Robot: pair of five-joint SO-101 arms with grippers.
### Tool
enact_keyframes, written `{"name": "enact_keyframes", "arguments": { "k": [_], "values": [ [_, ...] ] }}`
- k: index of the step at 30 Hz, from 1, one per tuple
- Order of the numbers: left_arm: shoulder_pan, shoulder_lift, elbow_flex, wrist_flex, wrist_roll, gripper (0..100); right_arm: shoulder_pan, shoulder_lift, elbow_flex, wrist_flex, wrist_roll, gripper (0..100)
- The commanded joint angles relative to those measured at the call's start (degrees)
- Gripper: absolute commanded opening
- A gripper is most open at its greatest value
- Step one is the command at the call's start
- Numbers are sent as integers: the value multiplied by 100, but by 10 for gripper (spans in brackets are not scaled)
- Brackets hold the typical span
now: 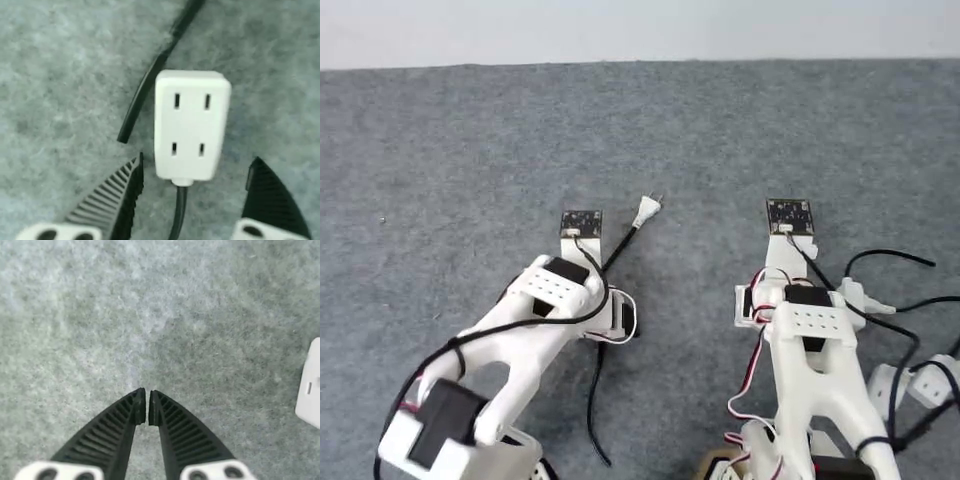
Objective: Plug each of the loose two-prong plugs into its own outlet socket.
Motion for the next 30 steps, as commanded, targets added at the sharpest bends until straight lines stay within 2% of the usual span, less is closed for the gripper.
{"name": "enact_keyframes", "arguments": {
  "k": [1,6,11,15,20,25,30],
  "values": [
    [18,-800,92,176,26,316,-48,-145,-44,-40,62,21],
    [-308,-2171,593,176,-35,316,-48,-145,-62,57,26,21],
    [-993,-2927,769,176,-800,316,-66,-171,-264,286,-352,21],
    [-1266,-2681,752,158,-1160,277,-356,-145,-888,567,-633,21],
    [-1697,-2084,734,-237,-2479,109,-945,-48,-1565,585,-1301,27],
    [-2233,-1741,734,-879,-2620,73,-1815,822,-2365,303,-1679,27],
    [-2497,-1547,787,-1319,-2637,73,-2149,2176,-3560,-110,-1741,27]
  ]
}}
